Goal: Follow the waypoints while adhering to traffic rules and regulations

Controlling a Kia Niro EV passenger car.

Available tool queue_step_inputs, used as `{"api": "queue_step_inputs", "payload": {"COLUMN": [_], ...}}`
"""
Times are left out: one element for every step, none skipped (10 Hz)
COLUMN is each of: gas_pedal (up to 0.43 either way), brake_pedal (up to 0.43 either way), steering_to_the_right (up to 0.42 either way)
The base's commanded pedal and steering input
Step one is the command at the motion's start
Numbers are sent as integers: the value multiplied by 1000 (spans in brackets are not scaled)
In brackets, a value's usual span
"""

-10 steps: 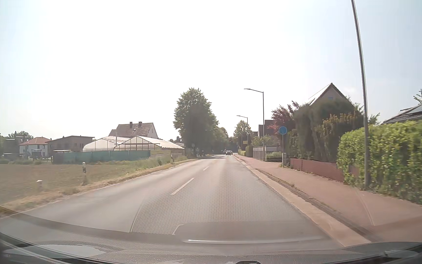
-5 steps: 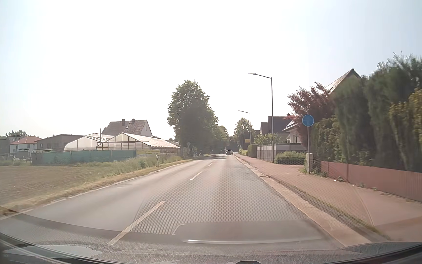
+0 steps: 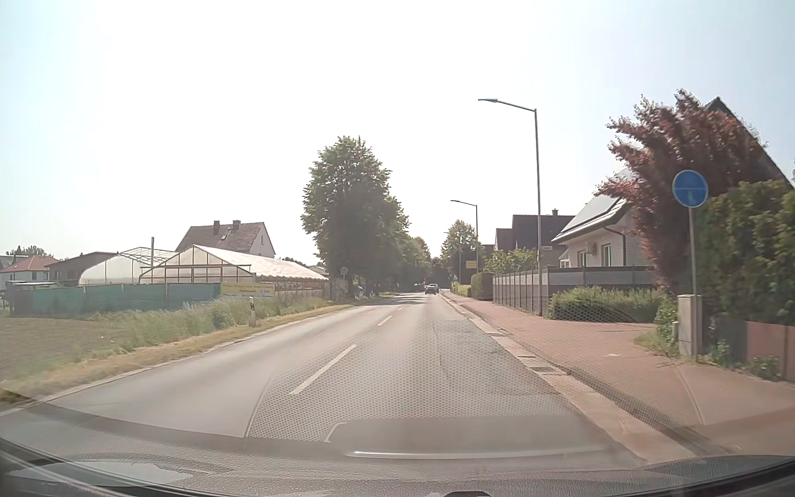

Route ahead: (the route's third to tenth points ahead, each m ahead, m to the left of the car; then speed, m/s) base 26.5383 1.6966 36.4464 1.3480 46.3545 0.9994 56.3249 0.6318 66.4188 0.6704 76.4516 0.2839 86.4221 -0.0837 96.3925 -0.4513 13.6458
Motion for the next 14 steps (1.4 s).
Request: {"api": "queue_step_inputs", "payload": {"gas_pedal": [8,28,47,59,59,59,59,59,59,59,79,79,87,87], "brake_pedal": [0,0,0,0,0,0,0,0,0,0,0,0,0,0], "steering_to_the_right": [0,-1,-1,-1,-1,-1,-1,-1,-1,-1,-1,-1,-1,-1]}}
